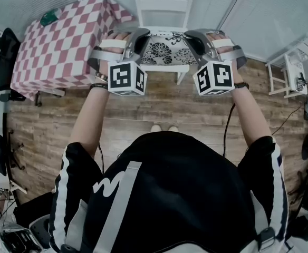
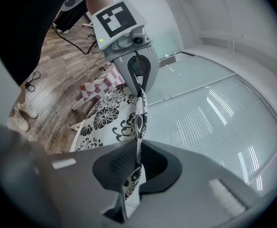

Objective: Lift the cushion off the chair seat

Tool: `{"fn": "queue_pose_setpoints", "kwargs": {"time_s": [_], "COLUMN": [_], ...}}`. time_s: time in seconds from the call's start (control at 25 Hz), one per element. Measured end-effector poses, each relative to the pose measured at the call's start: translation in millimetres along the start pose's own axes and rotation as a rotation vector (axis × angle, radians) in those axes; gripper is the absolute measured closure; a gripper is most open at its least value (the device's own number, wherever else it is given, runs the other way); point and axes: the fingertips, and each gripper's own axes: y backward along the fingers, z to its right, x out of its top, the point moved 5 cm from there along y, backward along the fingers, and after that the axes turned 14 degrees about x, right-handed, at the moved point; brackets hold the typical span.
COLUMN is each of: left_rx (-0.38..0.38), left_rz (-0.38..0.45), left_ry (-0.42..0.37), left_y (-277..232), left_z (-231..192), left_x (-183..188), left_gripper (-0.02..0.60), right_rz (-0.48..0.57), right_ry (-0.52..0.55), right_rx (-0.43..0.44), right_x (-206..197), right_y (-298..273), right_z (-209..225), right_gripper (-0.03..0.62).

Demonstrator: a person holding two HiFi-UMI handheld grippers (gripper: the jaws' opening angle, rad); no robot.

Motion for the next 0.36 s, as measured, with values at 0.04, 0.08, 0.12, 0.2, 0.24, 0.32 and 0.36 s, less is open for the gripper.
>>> {"fn": "queue_pose_setpoints", "kwargs": {"time_s": [0.04, 0.08, 0.12, 0.2, 0.24, 0.32, 0.36], "left_rx": [-0.001, -0.001, 0.0, 0.0, -0.001, -0.004, -0.005], "left_rz": [0.0, 0.0, 0.001, 0.003, 0.004, 0.006, 0.007], "left_ry": [-0.003, -0.002, 0.001, 0.01, 0.012, 0.01, 0.008], "left_y": [0.3, 0.6, 0.7, 0.9, 1.0, 1.4, 1.7], "left_z": [0.3, 0.3, 0.0, -0.4, -0.5, -0.7, -0.9], "left_x": [0.3, 0.5, 0.4, -0.4, -0.7, -0.5, -0.3], "left_gripper": [0.558, 0.558, 0.558, 0.558, 0.558, 0.558, 0.558], "right_rz": [0.0, 0.0, 0.001, 0.004, 0.006, 0.008, 0.009], "right_ry": [0.002, 0.003, 0.003, -0.001, -0.003, -0.008, -0.01], "right_rx": [0.002, 0.004, 0.006, 0.009, 0.012, 0.016, 0.017], "right_x": [0.2, 0.3, 0.3, 0.4, 0.4, 0.4, 0.4], "right_y": [0.2, 0.3, 0.1, -1.0, -1.4, -1.8, -1.9], "right_z": [-0.8, -1.5, -2.1, -2.8, -3.2, -3.8, -4.0], "right_gripper": [0.585, 0.585, 0.585, 0.585, 0.585, 0.585, 0.585]}}
